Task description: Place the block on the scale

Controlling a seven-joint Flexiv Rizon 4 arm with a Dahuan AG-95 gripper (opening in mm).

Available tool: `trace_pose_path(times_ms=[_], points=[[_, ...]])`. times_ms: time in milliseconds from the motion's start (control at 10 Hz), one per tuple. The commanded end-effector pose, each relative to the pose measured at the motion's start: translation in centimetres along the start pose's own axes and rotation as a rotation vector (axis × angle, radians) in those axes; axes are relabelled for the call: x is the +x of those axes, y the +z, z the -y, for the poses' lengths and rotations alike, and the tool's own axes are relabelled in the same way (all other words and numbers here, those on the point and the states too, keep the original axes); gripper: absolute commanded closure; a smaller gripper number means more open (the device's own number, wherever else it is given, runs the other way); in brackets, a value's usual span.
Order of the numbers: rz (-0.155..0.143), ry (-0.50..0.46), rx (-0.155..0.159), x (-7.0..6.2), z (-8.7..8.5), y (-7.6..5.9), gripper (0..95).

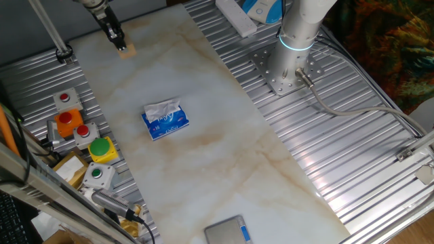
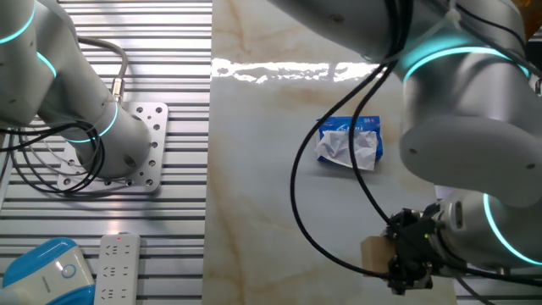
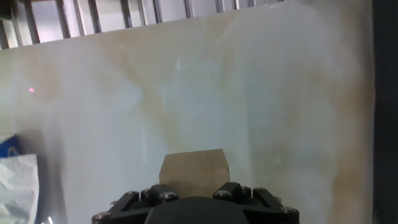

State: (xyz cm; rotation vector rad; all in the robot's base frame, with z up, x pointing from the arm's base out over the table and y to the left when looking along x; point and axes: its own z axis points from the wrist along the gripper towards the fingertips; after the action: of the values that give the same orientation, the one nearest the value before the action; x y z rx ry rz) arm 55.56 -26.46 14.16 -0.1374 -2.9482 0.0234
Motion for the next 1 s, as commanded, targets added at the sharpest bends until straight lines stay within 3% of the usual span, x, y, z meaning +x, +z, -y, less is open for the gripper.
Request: trace_pose_path(times_ms=[100, 500, 1000], points=[[0.020, -0.159, 0.003, 0.15, -0.03, -0.01, 95.0], [0.032, -0.278, 0.023, 0.15, -0.03, -0.01, 95.0], [0.058, -0.347, 0.020, 0.15, -0.03, -0.01, 95.0]])
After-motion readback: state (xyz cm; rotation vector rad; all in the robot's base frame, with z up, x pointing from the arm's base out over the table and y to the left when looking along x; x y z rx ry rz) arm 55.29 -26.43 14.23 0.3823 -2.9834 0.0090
